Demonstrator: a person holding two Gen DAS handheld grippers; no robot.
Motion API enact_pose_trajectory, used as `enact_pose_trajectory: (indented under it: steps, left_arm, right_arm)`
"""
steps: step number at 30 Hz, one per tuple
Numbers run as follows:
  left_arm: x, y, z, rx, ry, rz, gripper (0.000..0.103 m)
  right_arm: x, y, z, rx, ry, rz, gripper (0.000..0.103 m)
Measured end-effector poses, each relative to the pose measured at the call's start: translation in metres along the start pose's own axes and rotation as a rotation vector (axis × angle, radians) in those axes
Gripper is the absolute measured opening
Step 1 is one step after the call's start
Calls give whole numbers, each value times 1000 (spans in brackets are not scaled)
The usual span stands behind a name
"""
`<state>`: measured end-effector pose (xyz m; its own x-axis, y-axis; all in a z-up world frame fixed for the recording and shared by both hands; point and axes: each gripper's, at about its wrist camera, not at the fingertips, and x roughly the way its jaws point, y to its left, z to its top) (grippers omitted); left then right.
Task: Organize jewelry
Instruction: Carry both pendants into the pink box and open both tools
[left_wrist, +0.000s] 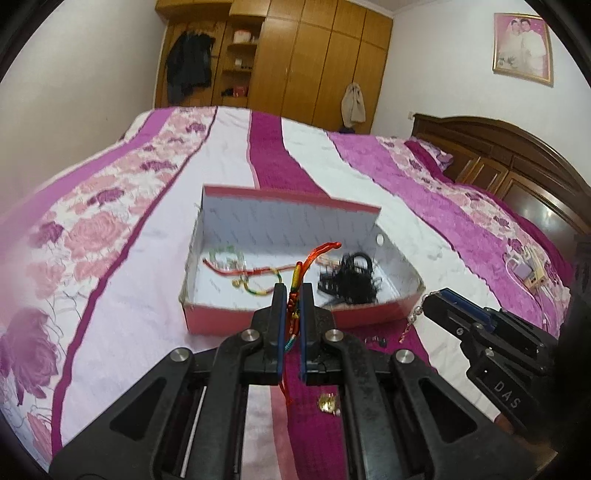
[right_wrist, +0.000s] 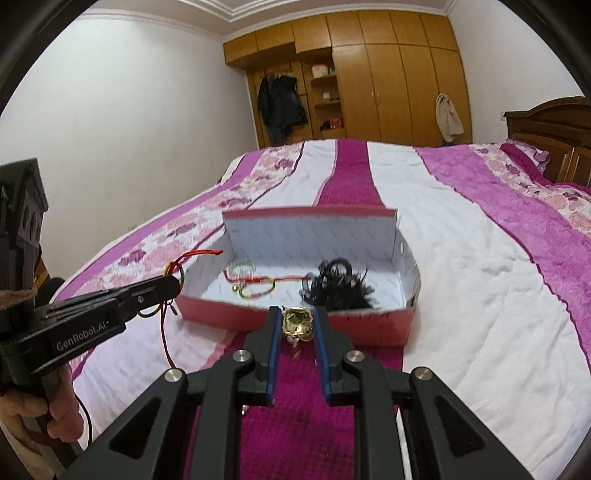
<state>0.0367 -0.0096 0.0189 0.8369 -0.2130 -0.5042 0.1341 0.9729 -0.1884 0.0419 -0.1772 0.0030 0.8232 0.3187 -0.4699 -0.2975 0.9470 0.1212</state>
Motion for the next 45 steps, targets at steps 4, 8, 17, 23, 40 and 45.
enact_pose_trajectory:
  steps: [4, 8, 17, 23, 40, 45]
  left_arm:
    - [2, 2, 6, -4, -23, 9, 0]
    - [6, 4, 10, -2, -45, 16, 0]
    - [16, 4, 23, 22, -96, 33, 0]
    - [28, 4, 33, 20, -116, 36, 0]
    - [91, 11, 35, 4, -31, 100, 0]
    - [110, 15, 28, 12, 37, 116, 0]
  right_arm:
    - [-2, 1, 7, -3, -35, -10, 19]
    - [-1, 0, 14, 3, -58, -14, 19]
    - [8, -1, 27, 2, -99, -37, 19]
    - [20, -3, 40, -8, -128, -51, 19]
    - [85, -20, 54, -5, -77, -133, 19]
    - [107, -28, 48, -2, -3, -145, 19]
